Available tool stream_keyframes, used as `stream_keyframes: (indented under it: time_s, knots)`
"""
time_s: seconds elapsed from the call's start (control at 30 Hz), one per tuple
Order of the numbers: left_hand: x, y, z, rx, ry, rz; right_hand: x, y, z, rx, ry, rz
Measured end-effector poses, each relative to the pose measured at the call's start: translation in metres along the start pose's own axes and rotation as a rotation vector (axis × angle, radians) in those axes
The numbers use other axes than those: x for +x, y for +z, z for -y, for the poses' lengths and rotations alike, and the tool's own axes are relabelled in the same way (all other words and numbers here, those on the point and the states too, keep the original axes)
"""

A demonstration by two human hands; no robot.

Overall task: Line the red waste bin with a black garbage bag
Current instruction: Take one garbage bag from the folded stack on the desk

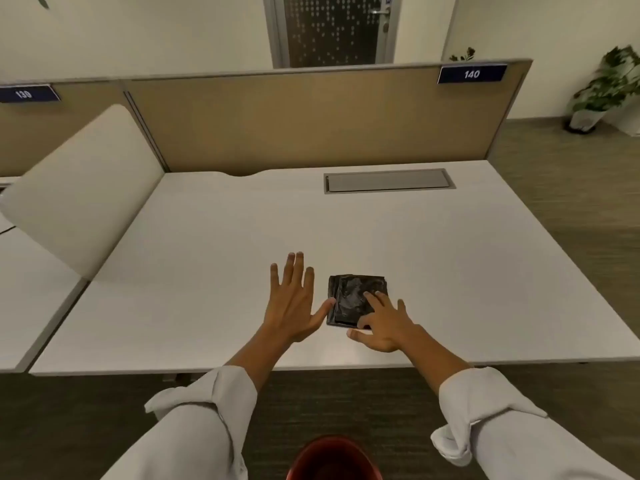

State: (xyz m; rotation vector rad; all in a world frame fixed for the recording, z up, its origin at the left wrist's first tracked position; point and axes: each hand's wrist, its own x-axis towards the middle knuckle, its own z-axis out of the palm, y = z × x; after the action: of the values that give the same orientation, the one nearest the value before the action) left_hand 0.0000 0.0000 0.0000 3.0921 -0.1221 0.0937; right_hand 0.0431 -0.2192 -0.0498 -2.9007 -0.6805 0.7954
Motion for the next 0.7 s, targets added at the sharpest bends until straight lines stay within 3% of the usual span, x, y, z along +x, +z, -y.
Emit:
stream_keyframes:
  time_s: [0.27,0.43,0.7]
  knots:
    - [0.003,0.033,0.001,0.077,0.111,0.129,0.018,0.034,0.000,-0.128,0.051,0.155]
    - [0.000,0.044,-0.001,0.053,0.108,0.190,0.018,0.036,-0.005,-0.159,0.016,0.087]
    - [0.002,0.046,0.004,-0.291,-0.089,0.174,0.003,0.039,-0.017,-0.082,-0.069,-0.164]
